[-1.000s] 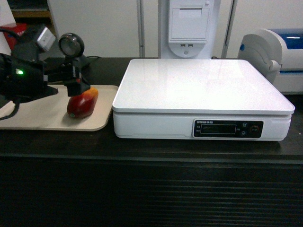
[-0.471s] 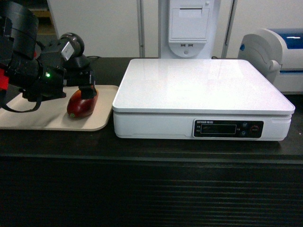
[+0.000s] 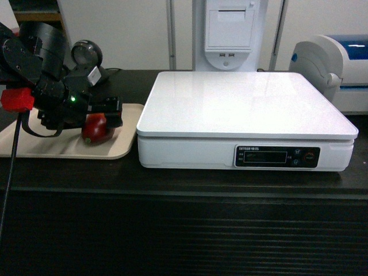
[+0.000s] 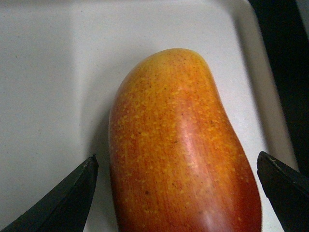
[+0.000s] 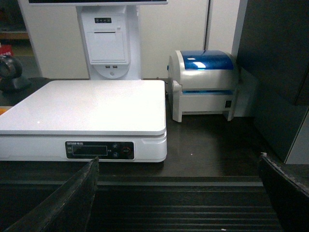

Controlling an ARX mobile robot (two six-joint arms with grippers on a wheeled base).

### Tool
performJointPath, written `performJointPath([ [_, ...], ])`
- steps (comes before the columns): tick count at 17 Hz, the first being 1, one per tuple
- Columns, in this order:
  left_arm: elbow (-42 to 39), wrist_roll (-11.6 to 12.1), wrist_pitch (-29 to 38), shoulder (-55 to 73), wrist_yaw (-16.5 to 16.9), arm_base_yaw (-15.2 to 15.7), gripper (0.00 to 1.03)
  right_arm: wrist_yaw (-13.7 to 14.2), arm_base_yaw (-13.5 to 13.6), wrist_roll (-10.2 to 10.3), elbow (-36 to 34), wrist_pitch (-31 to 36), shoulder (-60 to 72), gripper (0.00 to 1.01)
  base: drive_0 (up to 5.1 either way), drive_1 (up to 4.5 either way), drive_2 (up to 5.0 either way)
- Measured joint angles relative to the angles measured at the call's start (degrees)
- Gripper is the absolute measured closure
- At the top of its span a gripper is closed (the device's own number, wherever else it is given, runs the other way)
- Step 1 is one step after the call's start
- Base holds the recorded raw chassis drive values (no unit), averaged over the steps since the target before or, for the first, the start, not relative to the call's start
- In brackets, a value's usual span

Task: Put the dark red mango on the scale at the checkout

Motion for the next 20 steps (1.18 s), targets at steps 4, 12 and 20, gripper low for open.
performJointPath([
  [4,2.73,3.45,-1.55,2.12,-2.49,0.0,0.18,0.0,0.0,0.0,0.0,0.0,0.0,0.03,0.0,0.0,0.0],
  [12,-6.38,6.36,6.27,-2.97,-3.85,-1.22,0.42,0.0,0.0,0.0,0.0,0.0,0.0,0.03,0.0,0.0,0.0],
  [20,-13.11,3.85,8.26,-22.82,-4.0,-14.49,0.42,0.0,0.0,0.0,0.0,0.0,0.0,0.03,0.0,0.0,0.0],
])
